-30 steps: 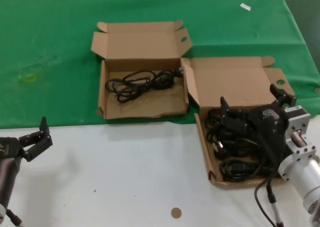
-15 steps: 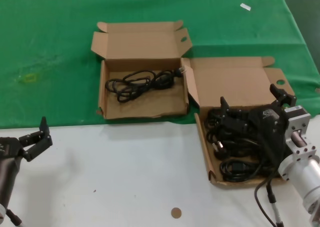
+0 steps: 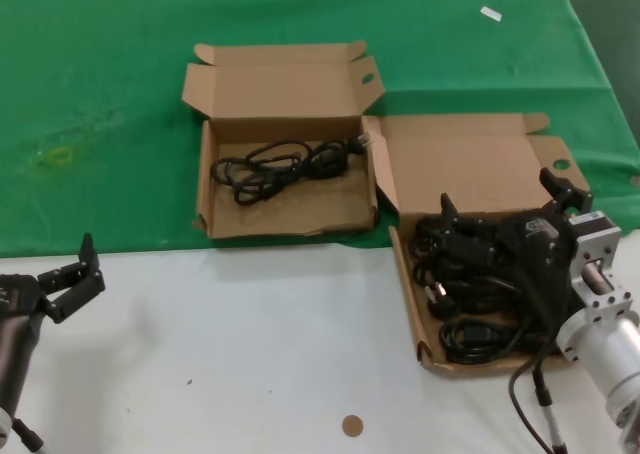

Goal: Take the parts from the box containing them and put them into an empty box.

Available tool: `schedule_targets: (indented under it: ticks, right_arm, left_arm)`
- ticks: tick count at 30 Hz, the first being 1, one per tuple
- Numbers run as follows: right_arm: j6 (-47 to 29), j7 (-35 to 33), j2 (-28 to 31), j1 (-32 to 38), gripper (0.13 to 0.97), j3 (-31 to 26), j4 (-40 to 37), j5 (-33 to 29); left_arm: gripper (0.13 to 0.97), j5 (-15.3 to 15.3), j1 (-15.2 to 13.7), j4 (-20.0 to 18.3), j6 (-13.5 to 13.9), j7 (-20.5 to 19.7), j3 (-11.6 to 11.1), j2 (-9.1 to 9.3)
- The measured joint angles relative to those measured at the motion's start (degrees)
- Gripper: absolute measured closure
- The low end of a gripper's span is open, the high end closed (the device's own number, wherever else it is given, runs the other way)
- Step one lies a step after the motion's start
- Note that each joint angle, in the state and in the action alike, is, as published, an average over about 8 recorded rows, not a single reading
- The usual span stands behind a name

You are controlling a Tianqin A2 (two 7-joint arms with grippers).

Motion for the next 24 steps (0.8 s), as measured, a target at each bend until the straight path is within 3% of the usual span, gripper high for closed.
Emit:
schedule_targets:
  ticks: [24]
  right_arm:
    - [0.00,0.00,0.00,0.00,0.129,0.00,0.00,0.00]
  left_arm:
    - [0.132,0.00,0.00,0.00,0.00,0.00,0.00,0.00]
